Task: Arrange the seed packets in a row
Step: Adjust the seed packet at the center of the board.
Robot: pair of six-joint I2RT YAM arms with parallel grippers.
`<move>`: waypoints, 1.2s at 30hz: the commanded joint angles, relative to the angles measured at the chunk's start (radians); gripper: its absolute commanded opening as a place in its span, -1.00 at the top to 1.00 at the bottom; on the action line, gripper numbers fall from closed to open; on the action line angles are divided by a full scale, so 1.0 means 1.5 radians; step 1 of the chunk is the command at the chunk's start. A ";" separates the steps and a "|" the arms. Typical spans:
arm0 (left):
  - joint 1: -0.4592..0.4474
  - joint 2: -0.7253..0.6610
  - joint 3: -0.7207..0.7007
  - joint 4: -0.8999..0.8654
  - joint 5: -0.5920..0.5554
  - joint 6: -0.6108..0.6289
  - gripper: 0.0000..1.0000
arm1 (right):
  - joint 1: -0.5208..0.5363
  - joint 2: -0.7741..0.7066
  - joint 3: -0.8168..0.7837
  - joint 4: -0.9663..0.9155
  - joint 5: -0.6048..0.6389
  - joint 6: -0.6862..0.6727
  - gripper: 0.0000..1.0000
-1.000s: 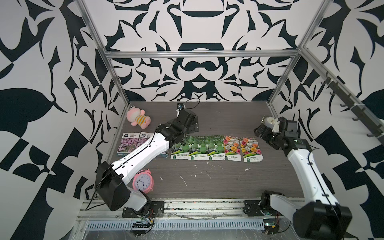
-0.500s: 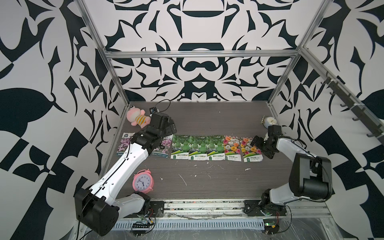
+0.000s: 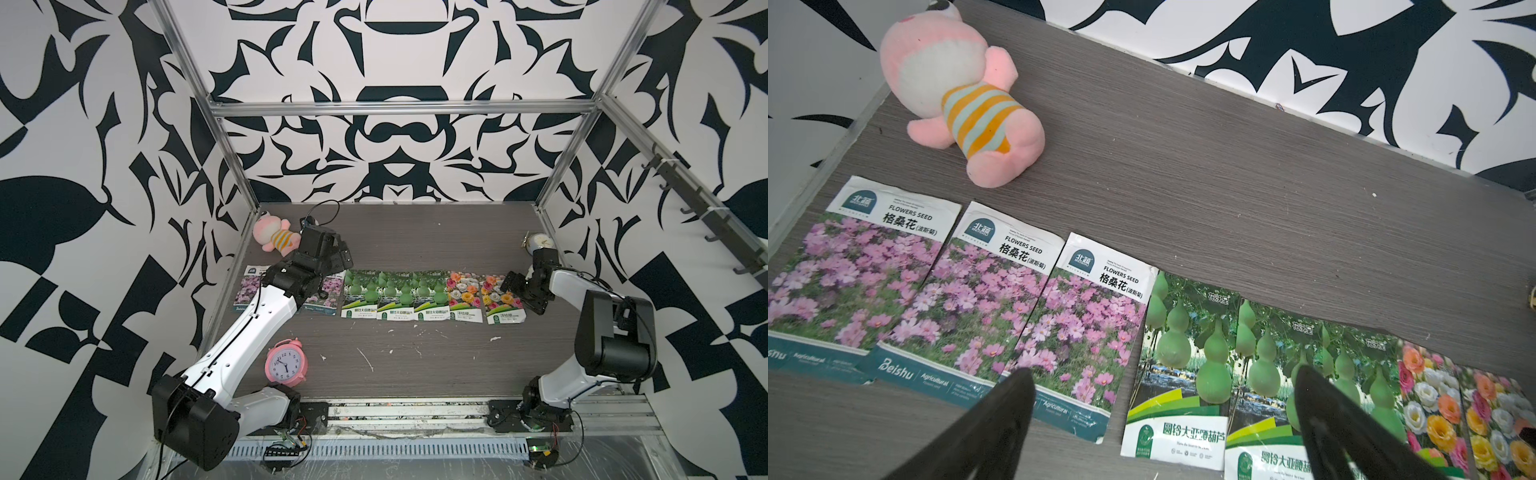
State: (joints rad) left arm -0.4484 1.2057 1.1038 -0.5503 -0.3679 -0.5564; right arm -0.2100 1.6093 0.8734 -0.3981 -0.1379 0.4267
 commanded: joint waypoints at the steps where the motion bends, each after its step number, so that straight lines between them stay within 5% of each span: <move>1: 0.004 0.007 -0.009 0.006 0.007 0.005 -0.99 | -0.003 -0.005 0.009 -0.014 -0.041 -0.007 -0.76; 20: 0.005 0.028 0.008 0.000 0.015 0.005 -0.99 | 0.001 -0.020 0.000 -0.042 -0.109 -0.008 -0.58; 28: 0.017 0.017 0.016 -0.014 -0.001 0.017 -0.99 | 0.002 -0.109 0.022 -0.072 0.034 0.004 -0.91; 36: 0.059 -0.010 0.064 -0.019 -0.041 0.071 -0.99 | 0.007 -0.264 0.119 -0.069 0.052 0.010 -0.98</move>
State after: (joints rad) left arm -0.3805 1.2304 1.1492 -0.5690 -0.3836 -0.5014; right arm -0.2077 1.2797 0.9787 -0.5110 -0.0933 0.4355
